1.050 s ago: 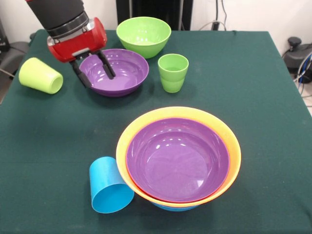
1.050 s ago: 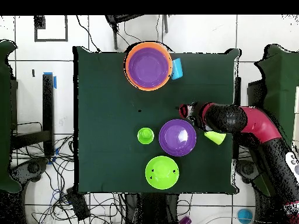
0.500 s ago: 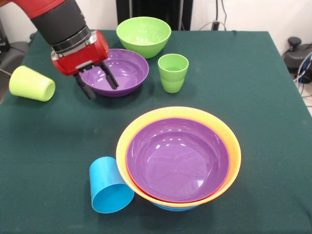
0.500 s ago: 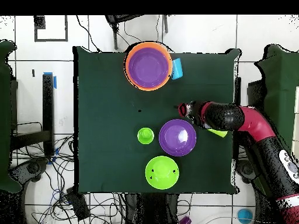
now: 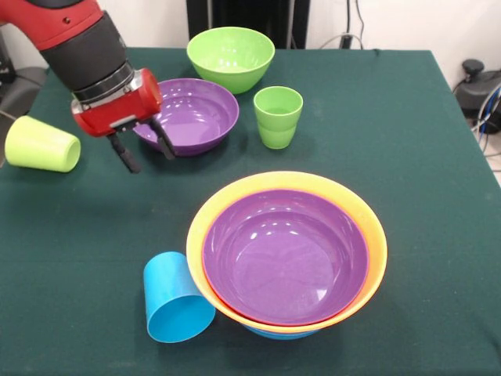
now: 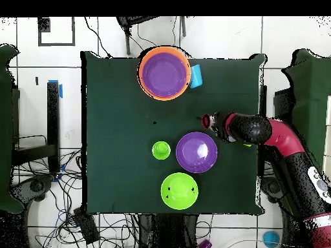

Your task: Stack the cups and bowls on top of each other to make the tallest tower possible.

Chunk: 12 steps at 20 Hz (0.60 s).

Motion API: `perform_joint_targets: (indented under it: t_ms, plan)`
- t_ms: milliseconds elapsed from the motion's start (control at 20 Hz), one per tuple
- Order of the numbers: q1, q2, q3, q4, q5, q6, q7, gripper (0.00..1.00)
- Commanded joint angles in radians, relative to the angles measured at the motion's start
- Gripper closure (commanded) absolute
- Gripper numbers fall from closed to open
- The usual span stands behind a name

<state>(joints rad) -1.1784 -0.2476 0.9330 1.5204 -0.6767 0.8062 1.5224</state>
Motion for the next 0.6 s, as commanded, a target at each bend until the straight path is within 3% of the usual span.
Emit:
perform_joint_targets:
  t_ms: [50,300,600]
  plan:
    - [0.031,0.040,-0.077,-0.091,-0.091,0.100,-0.375,0.00]
    - [0.029,-0.004,-0.074,-0.050,-0.084,0.099,-0.332,0.00]
    - [0.053,-0.210,-0.047,0.139,-0.044,0.038,-0.108,0.00]
